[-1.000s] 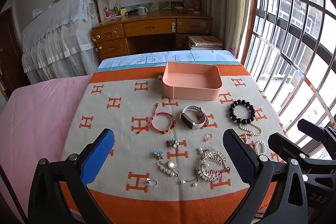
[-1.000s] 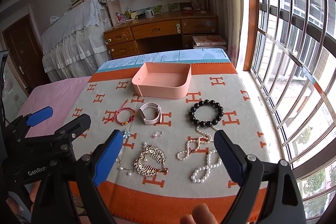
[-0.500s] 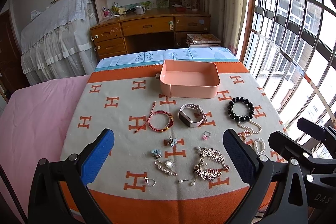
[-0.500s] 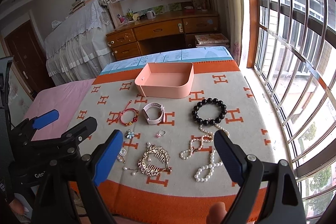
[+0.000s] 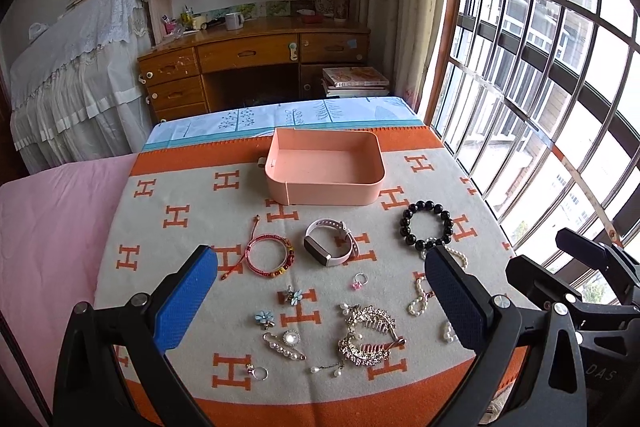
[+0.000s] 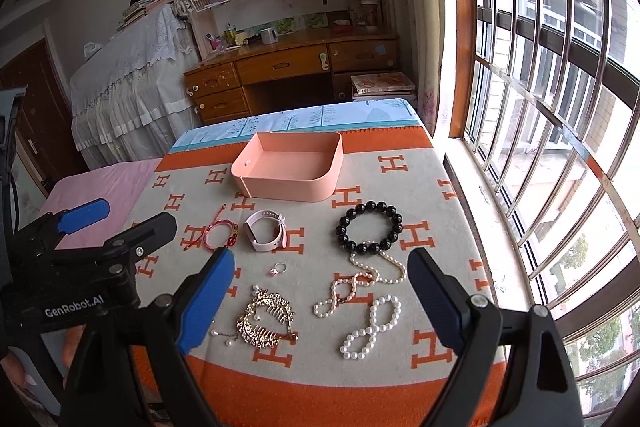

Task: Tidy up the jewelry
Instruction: 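Grasp the white-band watch with the left tool while the right tool grasps the black bead bracelet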

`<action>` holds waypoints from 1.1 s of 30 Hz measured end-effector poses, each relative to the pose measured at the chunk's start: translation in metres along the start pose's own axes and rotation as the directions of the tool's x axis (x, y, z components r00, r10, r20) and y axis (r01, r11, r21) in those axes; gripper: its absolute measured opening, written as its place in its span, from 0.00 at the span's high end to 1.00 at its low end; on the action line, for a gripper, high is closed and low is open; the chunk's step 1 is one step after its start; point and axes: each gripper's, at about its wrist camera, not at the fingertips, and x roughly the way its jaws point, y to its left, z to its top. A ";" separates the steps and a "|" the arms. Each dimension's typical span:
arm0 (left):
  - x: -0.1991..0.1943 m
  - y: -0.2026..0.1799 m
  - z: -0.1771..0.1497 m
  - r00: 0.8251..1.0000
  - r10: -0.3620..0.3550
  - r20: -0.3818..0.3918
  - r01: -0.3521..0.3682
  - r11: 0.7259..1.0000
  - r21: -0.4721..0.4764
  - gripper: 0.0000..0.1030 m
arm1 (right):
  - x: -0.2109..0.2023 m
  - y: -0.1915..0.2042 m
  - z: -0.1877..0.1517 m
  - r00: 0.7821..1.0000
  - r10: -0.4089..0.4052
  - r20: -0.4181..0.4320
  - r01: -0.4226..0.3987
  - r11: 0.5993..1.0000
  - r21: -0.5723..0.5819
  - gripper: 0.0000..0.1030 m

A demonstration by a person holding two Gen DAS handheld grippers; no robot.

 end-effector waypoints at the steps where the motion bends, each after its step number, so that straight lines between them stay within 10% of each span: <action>1: 0.001 0.000 0.005 1.000 -0.005 -0.005 0.005 1.000 -0.003 0.01 | 0.001 -0.004 0.004 1.000 -0.003 -0.004 0.003 1.000 0.006 0.13; 19: 0.082 -0.018 0.061 0.969 -0.038 -0.245 0.034 0.999 -0.022 0.01 | 0.033 -0.049 0.072 1.000 0.006 -0.029 -0.007 0.999 -0.054 0.14; 33: 0.214 -0.018 0.030 0.865 -0.058 -0.499 -0.036 0.984 -0.176 0.44 | 0.191 -0.112 0.048 0.910 0.069 -0.408 -0.021 0.993 0.120 0.64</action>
